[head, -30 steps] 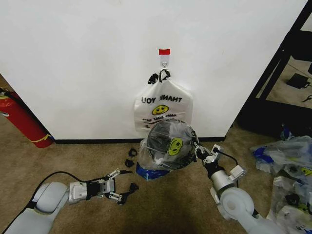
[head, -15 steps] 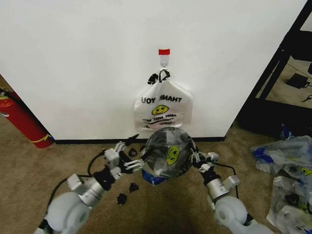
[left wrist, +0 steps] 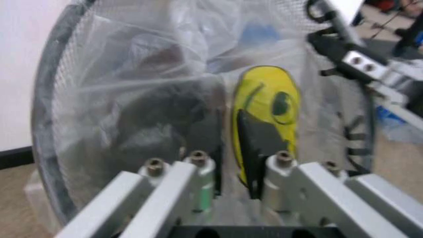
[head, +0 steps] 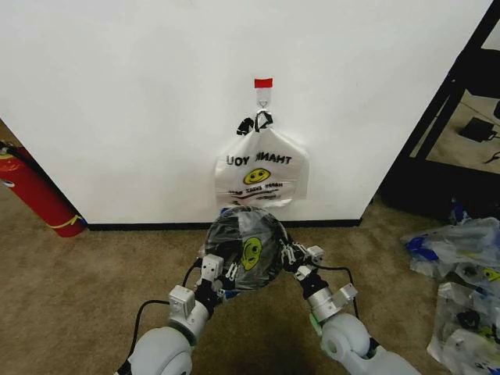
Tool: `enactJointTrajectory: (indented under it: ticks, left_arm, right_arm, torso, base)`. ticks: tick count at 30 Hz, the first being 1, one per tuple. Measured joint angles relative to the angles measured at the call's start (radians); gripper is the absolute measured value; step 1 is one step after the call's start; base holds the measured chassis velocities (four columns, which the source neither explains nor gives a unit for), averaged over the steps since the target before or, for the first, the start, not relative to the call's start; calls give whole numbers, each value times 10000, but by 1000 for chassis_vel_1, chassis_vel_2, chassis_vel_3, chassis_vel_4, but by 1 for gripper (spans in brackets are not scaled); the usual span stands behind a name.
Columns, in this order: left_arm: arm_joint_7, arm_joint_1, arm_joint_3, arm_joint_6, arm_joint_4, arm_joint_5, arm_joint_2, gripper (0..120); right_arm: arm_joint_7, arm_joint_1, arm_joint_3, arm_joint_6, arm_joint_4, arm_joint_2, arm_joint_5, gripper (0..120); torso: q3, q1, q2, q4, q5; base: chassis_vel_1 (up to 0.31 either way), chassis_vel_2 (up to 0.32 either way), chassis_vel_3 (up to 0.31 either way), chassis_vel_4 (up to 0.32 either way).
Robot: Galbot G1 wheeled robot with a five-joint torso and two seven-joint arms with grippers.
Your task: Pick up the garbage bag from the wall and place it over the trash bin.
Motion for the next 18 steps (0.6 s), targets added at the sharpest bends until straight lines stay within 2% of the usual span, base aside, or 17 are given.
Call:
enactJointTrajectory:
  ticks: [2, 10, 18]
  left_arm:
    - [-324, -124, 5, 359, -6, 7, -47, 0]
    - [-889, -377, 95, 1212, 51, 116, -295, 0]
    - [-1338, -887, 256, 1981, 655, 314, -563, 0]
  right_arm:
    - [-101, -26, -36, 67, 9, -9, -115, 1]
    - [-334, -187, -247, 298, 158, 83, -496, 1]
    - [-1016, -434, -657, 466, 267, 316, -636, 1]
  torso:
    - [1, 1, 0, -2, -1]
    - [1, 0, 0, -2, -1]
    - [1, 0, 0, -1, -1]
  base:
    - [0, 0, 0, 0]
    - [0, 0, 0, 0]
    - [0, 0, 0, 0]
